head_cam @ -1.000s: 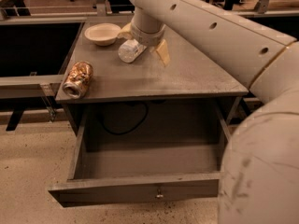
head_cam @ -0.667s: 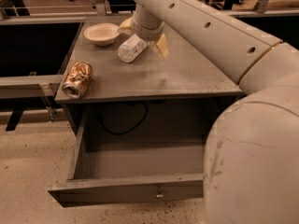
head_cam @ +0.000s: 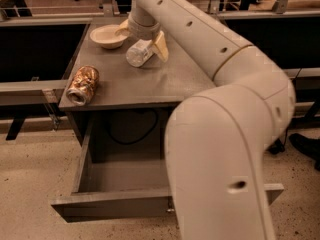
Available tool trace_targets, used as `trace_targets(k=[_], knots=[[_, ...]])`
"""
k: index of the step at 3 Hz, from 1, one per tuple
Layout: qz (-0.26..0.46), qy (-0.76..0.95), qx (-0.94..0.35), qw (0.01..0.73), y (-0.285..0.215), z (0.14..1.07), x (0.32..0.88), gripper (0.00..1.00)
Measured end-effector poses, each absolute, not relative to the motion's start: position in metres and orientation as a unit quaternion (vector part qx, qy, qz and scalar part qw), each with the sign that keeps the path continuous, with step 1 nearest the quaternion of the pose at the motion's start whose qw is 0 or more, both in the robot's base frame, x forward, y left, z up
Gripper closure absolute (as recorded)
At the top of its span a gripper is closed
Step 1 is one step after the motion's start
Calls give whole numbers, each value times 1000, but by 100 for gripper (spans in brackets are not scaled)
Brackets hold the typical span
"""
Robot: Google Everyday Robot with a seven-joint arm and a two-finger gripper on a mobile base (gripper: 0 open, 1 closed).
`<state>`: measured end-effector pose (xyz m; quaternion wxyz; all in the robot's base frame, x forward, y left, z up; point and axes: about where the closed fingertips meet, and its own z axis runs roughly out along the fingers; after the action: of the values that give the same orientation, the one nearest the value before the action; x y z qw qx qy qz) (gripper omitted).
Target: Place blue plastic bottle into top drawer
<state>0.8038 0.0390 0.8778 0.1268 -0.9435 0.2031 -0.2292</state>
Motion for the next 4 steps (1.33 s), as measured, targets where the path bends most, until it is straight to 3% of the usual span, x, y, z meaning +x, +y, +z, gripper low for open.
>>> trace_targets(k=[1, 2, 4], knots=[[-199, 204, -952, 111, 53, 863, 811, 0], [-187, 202, -957, 88, 61, 858, 814, 18], [-194, 201, -959, 55, 65, 865, 814, 64]])
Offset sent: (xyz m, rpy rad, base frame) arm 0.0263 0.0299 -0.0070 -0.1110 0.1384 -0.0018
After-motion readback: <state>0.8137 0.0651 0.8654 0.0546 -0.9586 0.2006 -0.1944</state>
